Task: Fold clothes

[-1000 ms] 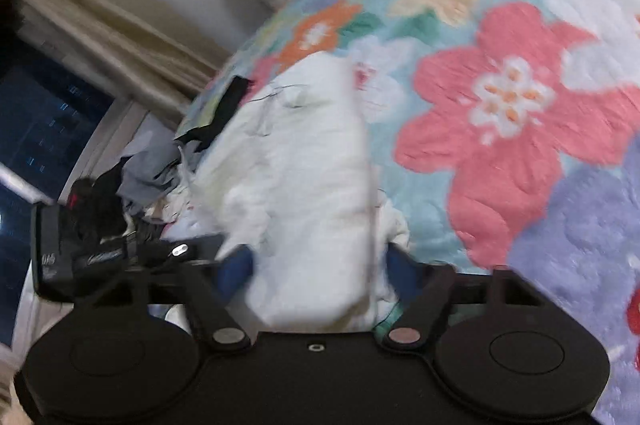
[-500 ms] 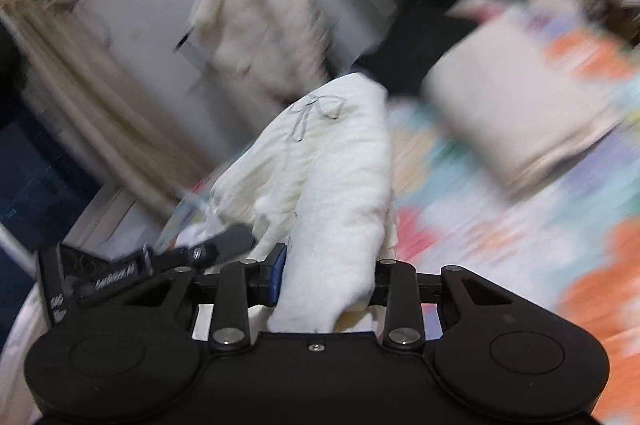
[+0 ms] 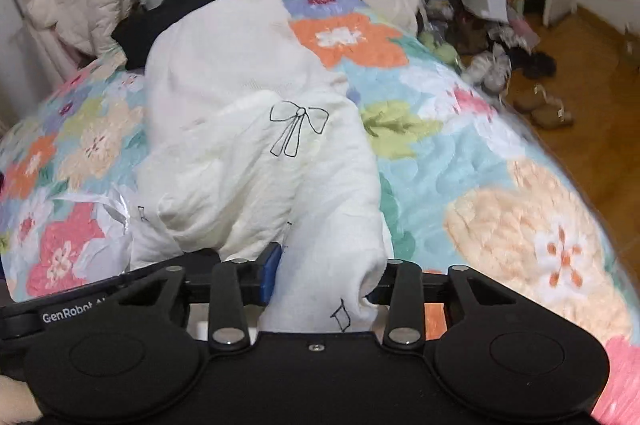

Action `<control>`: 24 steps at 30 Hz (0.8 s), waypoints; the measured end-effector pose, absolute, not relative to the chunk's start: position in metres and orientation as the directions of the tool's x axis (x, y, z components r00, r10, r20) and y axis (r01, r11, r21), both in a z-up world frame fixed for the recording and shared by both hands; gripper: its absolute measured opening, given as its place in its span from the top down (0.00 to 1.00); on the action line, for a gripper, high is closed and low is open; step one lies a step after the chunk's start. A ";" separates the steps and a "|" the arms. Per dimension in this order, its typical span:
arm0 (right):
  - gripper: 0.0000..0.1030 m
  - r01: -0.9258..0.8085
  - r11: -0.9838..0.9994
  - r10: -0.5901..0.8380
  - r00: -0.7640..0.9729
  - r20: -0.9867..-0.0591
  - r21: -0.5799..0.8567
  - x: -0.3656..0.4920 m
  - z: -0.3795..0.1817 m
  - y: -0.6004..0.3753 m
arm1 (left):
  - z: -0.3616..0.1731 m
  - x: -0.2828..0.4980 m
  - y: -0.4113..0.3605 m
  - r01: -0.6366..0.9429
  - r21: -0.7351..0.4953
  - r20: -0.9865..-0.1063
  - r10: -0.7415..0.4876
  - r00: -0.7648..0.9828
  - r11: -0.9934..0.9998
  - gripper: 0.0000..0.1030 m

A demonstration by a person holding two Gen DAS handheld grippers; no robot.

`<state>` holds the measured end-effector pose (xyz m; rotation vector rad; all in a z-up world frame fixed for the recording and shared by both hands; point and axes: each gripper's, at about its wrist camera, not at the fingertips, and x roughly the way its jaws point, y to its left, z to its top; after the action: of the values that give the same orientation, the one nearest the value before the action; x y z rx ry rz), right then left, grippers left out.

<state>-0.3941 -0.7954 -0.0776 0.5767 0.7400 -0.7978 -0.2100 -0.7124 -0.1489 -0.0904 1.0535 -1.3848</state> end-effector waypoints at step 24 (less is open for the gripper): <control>0.44 0.808 0.482 -0.424 0.553 -0.717 0.339 -0.447 -0.064 -0.793 | -0.110 -0.213 -0.706 0.818 -0.486 -0.617 -0.784 -0.070 0.309 0.49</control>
<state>-0.4472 -0.7932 -0.0639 0.7261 0.6034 -0.8087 -0.2132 -0.7060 -0.1103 0.0436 0.9778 -1.3183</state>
